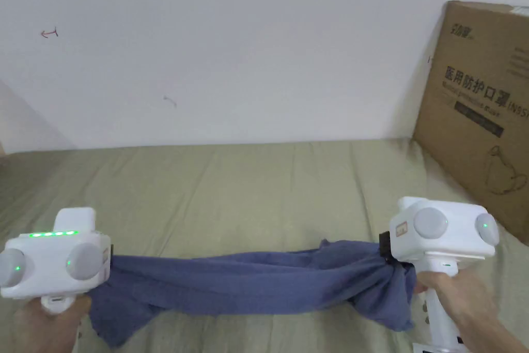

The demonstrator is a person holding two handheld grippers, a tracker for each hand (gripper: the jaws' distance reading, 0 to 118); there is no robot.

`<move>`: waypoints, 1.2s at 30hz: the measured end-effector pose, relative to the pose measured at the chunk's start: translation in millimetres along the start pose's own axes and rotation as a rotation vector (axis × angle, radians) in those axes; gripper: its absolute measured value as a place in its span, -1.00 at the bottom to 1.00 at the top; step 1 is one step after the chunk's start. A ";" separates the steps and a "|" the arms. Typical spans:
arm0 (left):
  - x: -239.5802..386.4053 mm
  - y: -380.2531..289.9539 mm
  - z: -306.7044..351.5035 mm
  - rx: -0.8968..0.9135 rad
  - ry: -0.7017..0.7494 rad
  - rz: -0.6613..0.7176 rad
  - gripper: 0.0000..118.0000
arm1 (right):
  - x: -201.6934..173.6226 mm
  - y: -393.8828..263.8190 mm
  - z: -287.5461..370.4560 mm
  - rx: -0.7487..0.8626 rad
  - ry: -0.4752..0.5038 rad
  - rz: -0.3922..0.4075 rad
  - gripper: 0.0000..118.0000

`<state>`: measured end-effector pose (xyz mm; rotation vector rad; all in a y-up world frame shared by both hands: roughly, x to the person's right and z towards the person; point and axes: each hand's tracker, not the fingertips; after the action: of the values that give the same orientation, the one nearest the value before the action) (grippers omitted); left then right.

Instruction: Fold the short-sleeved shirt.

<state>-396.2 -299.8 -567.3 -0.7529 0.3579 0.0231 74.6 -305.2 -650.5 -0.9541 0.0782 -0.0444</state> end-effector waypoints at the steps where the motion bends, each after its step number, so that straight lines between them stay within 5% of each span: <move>1: -3.7 -15.9 2.2 0.002 0.001 0.004 -0.97 | 3.8 -15.7 0.6 -0.012 -0.001 -0.011 -0.90; 8: -32.3 -109.5 70.3 -0.060 -0.038 -0.008 -0.97 | 29.3 -123.3 53.9 -0.040 0.030 -0.100 -0.90; 17: -70.3 -226.0 201.5 -0.100 -0.044 -0.099 -0.97 | 47.9 -269.8 167.2 -0.031 0.030 -0.113 -0.90; 19: -78.4 -248.2 220.9 -0.128 -0.050 -0.101 -0.97 | 58.6 -302.9 182.2 -0.053 0.023 -0.180 -0.90; 27: -92.5 -304.2 247.3 -0.197 -0.058 -0.091 -0.94 | 60.6 -373.3 199.9 -0.108 0.012 -0.193 -0.90; 29: -87.7 -305.1 251.1 -0.184 -0.064 -0.095 -0.45 | 60.3 -370.2 202.1 -0.075 0.007 -0.196 -0.74; 31: -86.7 -303.6 256.5 -0.151 -0.075 -0.089 -0.31 | 57.0 -365.6 207.3 -0.057 0.010 -0.194 -0.66; 32: -86.7 -303.1 258.4 -0.136 -0.096 -0.078 0.01 | 56.4 -364.0 211.0 -0.029 0.000 -0.186 -0.44; 34: -86.5 -299.8 265.5 -0.119 -0.140 -0.057 0.76 | 57.0 -360.9 216.5 -0.001 0.009 -0.170 0.56; 36: -84.3 -296.8 275.1 -0.099 -0.145 -0.045 0.75 | 57.9 -357.1 224.5 0.043 0.028 -0.164 0.71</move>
<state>-346.4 -323.2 -157.6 -0.8524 0.2028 0.0529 150.5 -333.2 -232.5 -0.9156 0.0244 -0.2103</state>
